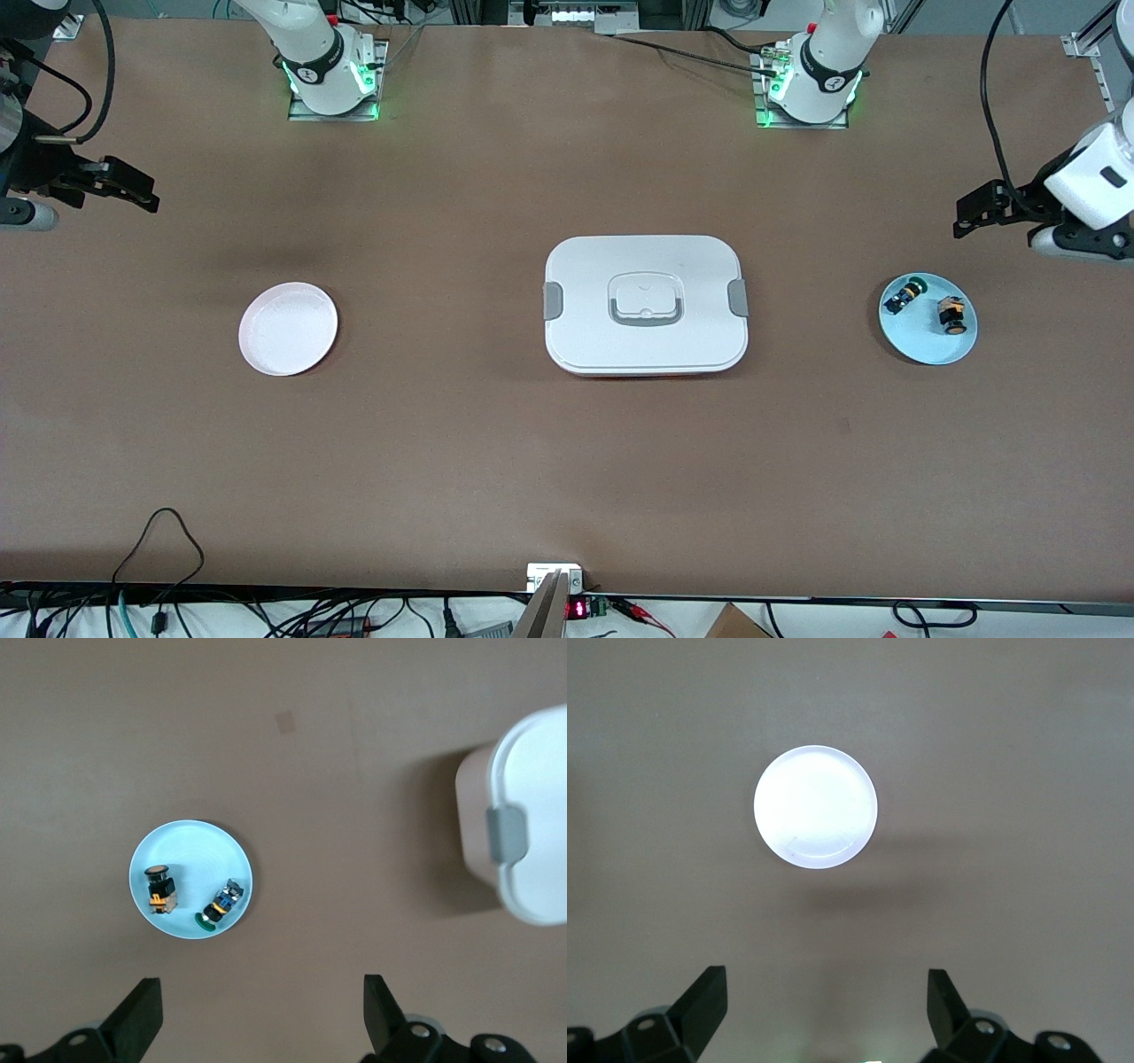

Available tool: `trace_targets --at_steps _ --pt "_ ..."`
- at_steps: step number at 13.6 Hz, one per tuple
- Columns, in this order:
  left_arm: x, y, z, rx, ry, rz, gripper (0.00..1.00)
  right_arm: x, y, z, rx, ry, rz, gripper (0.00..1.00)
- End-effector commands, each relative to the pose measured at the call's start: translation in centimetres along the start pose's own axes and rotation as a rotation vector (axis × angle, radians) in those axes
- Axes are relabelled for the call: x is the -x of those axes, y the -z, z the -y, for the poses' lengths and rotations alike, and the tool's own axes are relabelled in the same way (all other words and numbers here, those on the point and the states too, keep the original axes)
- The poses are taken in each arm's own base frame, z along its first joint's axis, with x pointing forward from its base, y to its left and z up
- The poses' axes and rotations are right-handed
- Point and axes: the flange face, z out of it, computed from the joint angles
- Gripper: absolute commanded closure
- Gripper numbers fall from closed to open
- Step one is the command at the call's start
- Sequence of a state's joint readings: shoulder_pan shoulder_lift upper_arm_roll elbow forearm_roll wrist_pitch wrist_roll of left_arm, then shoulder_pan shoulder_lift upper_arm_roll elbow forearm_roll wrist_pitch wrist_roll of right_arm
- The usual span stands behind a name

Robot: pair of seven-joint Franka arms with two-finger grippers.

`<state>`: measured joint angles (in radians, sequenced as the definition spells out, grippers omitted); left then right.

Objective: Transfer orange switch to right arm and place
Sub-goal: 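Lower the left gripper over the orange switch on the blue plate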

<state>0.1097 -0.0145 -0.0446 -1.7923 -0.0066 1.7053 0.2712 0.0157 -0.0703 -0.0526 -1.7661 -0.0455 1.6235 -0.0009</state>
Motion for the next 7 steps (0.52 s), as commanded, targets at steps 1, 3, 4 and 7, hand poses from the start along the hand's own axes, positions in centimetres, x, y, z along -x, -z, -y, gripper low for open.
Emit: trace_targets --at_steps 1,3,4,7 --pt "-0.2 -3.9 2.6 0.022 -0.173 0.003 0.0 -0.2 0.7 0.4 -0.003 0.014 -0.01 0.0" --pt "-0.4 -7.3 4.7 0.022 -0.335 -0.001 0.0 -0.2 0.7 0.3 -0.003 0.008 -0.01 0.0" --pt "-0.6 -9.2 6.0 0.019 -0.418 0.0 0.0 -0.3 0.6 0.3 -0.004 0.011 -0.007 0.0" --pt "0.2 -15.0 9.0 0.04 -0.671 0.03 0.0 -0.5 0.0 0.1 -0.004 -0.003 0.006 0.0"
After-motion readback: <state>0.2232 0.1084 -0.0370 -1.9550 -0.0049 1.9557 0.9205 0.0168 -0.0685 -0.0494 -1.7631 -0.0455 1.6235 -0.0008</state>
